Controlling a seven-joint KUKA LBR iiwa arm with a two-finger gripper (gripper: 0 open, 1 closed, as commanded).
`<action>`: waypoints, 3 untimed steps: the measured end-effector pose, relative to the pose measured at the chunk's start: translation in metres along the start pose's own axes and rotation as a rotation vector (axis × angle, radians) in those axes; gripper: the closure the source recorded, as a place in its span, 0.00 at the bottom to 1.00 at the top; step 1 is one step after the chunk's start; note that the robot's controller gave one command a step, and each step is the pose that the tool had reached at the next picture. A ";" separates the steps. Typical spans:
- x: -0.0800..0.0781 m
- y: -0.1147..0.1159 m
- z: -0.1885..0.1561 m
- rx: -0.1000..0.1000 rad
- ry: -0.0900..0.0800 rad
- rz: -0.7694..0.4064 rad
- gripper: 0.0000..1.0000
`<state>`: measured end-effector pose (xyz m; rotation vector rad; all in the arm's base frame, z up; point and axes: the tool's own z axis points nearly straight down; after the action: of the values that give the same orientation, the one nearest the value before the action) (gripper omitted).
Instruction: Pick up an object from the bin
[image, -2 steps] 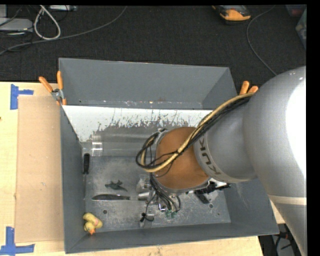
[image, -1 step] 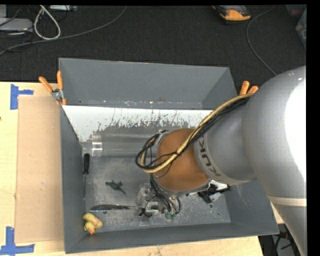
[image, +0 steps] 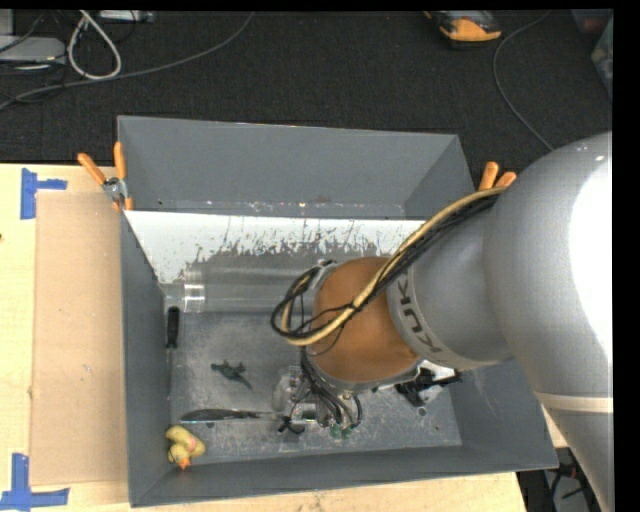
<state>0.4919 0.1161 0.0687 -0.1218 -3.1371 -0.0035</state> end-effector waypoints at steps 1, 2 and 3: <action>0.002 -0.001 -0.029 0.001 0.005 0.002 1.00; 0.002 -0.001 -0.054 0.001 0.006 0.004 1.00; 0.001 -0.001 -0.067 0.000 0.002 0.007 1.00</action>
Offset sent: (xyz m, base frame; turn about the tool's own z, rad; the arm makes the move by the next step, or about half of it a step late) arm -0.0023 -0.0005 0.0638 0.0011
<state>0.4913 0.1153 0.1361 -0.1322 -3.1349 -0.0036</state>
